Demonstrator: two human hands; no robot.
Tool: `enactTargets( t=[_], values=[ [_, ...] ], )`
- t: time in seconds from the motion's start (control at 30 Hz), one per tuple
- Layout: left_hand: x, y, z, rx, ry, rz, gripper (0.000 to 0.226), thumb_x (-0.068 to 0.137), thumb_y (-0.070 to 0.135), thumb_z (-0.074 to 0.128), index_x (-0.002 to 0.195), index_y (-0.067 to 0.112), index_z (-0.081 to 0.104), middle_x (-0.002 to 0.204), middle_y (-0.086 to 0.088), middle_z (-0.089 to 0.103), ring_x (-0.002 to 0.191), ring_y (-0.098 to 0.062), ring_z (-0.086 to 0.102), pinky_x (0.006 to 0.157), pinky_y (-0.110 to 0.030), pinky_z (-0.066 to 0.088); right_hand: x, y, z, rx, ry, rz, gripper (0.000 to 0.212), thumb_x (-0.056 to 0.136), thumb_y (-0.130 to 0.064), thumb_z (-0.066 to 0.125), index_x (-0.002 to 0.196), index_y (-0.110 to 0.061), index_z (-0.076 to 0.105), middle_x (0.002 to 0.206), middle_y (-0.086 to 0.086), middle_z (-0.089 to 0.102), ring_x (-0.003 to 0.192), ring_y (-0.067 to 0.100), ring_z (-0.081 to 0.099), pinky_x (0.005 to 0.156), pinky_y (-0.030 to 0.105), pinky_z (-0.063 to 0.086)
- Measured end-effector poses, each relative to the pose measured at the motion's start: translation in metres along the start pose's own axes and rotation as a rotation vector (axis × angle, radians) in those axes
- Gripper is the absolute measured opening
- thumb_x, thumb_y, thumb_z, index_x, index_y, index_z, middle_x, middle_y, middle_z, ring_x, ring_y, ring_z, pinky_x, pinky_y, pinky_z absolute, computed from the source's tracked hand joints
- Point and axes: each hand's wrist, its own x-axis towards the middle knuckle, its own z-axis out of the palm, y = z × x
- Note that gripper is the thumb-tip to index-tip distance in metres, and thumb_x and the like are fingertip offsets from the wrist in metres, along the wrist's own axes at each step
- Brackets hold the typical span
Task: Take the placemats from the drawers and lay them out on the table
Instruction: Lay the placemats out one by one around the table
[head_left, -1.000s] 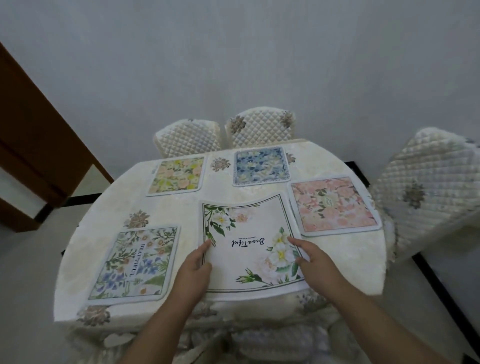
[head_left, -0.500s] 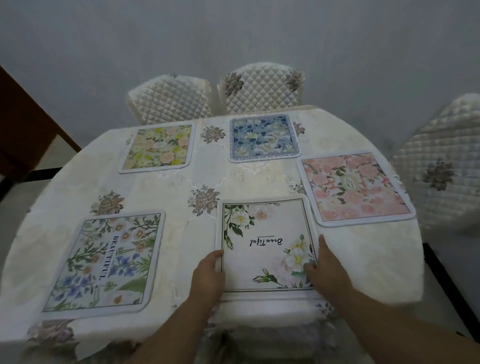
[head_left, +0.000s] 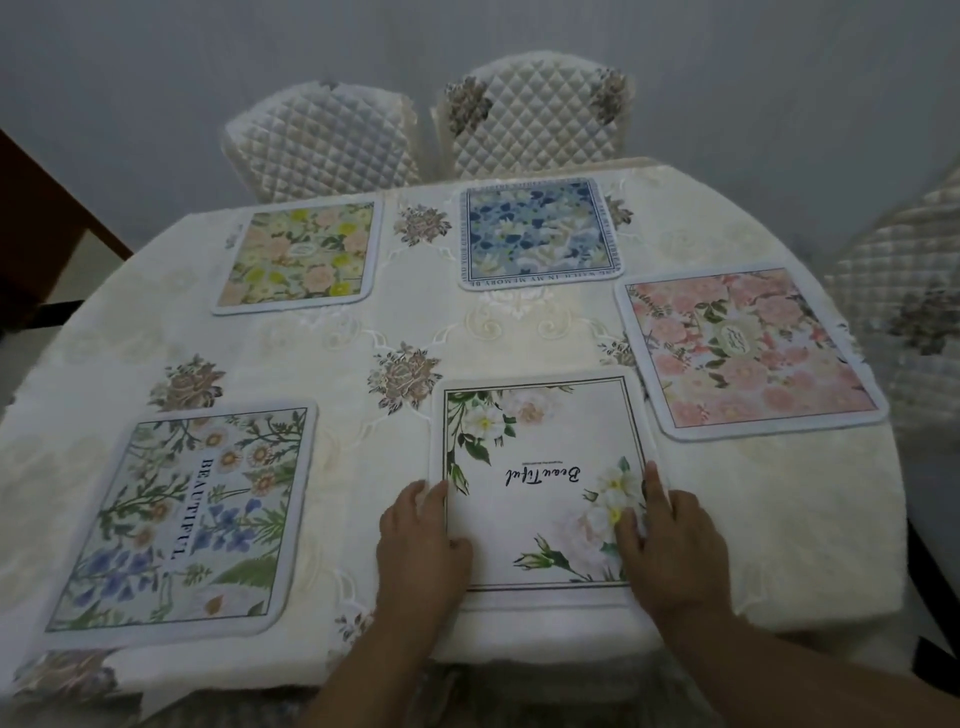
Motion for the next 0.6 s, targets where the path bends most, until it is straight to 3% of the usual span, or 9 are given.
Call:
enactTargets(
  t=[0.07,0.23,0.4,0.6],
  values=[
    [0.020,0.012,0.005,0.068,0.067,0.127,0.073,0.091,0.035,0.050,0.159,0.027,0.023,0.167,0.003,0.016,0.152,-0.021,0.017,0.120,-0.043,0.027,0.000,0.002,0.000,0.012,0.003,-0.002,0.071,0.089,-0.045,0.042,0.151,-0.011,0.042,0.098,0.012,0.053,0.081,0.032,0.053,0.066,0.041,0.049],
    [0.099,0.056,0.021,0.185,0.038,0.379,0.065,0.103,0.040,0.031,0.162,0.022,0.011,0.170,0.001,0.007,0.157,-0.018,0.003,0.127,-0.038,0.010,0.001,0.004,0.004,-0.012,0.024,-0.011,0.070,0.089,-0.042,0.043,0.151,-0.009,0.042,0.096,0.011,0.053,0.079,0.031,0.052,0.065,0.040,0.048],
    [0.131,0.046,0.035,0.297,-0.016,0.353,0.067,0.102,0.058,0.007,0.161,0.029,-0.006,0.169,0.007,-0.011,0.154,-0.015,-0.018,0.126,-0.042,-0.005,0.000,0.003,0.001,-0.006,-0.010,-0.011,0.072,0.090,-0.046,0.041,0.154,-0.012,0.037,0.097,0.008,0.053,0.080,0.028,0.053,0.066,0.039,0.050],
    [0.148,0.035,0.032,0.301,0.043,0.270,0.082,0.097,0.070,0.010,0.162,0.024,-0.007,0.169,0.006,-0.012,0.154,-0.013,-0.017,0.126,-0.041,-0.004,0.000,-0.001,-0.004,0.009,-0.002,0.000,0.069,0.089,-0.042,0.046,0.151,-0.010,0.042,0.095,0.007,0.054,0.079,0.029,0.055,0.064,0.040,0.050]
  ],
)
